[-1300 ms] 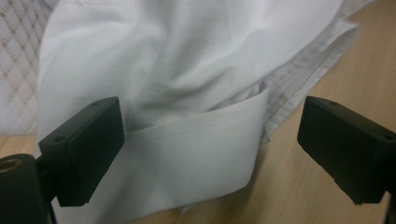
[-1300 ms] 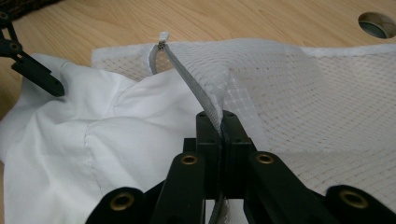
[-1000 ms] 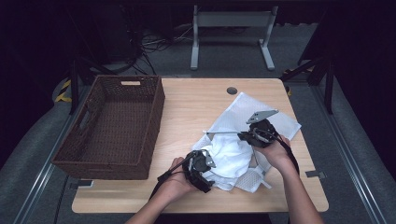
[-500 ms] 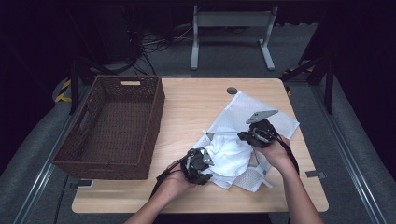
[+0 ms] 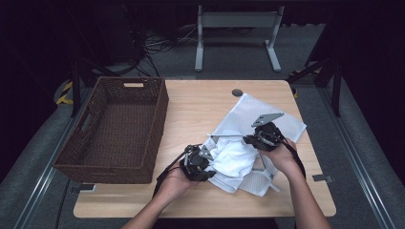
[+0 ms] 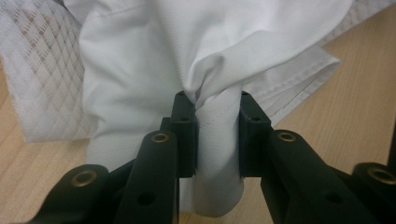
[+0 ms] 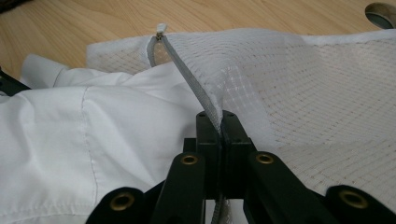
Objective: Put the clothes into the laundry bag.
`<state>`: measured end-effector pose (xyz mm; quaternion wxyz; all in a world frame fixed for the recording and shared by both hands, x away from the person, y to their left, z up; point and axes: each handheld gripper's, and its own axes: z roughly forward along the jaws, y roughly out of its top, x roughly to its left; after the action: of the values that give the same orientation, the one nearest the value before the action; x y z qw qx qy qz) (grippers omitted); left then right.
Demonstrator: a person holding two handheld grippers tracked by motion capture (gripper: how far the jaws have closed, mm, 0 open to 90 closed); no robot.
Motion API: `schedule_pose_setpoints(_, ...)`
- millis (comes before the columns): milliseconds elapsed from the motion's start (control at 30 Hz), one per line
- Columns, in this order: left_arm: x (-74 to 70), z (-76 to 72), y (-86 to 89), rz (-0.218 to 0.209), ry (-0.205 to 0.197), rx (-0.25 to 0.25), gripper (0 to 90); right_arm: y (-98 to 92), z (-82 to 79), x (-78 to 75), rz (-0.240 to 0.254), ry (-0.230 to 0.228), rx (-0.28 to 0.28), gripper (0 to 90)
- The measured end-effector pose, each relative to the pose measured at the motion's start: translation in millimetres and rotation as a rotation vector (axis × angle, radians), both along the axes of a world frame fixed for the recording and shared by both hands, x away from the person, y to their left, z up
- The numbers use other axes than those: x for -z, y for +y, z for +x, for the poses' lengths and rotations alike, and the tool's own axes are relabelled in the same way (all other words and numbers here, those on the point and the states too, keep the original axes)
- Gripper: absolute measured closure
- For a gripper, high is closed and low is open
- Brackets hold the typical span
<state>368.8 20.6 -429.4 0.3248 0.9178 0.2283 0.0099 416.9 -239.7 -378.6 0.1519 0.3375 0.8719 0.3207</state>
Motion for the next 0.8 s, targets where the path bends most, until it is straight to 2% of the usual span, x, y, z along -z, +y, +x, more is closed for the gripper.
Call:
schedule_pose_setpoints(333,-16.0,2.0,0.5,-0.049,-0.005,0.007,74.7,3.0,-1.7,-0.1,-0.008,0.004,-0.008,88.0)
schedule_pose_setpoints(433,-17.4,4.0,-1.7,-0.046,-0.007,0.009,74.8,4.9,-2.1,-2.3,-0.003,-0.003,-0.014,88.0)
schedule_pose_setpoints(467,-17.3,4.9,-3.0,-0.057,-0.006,0.005,74.8,6.0,-2.4,-2.9,-0.002,-0.006,-0.019,88.0)
schedule_pose_setpoints(800,-25.2,14.9,-17.4,-0.059,-0.018,0.007,74.9,18.1,-5.2,-2.5,-0.009,0.002,-0.059,88.1)
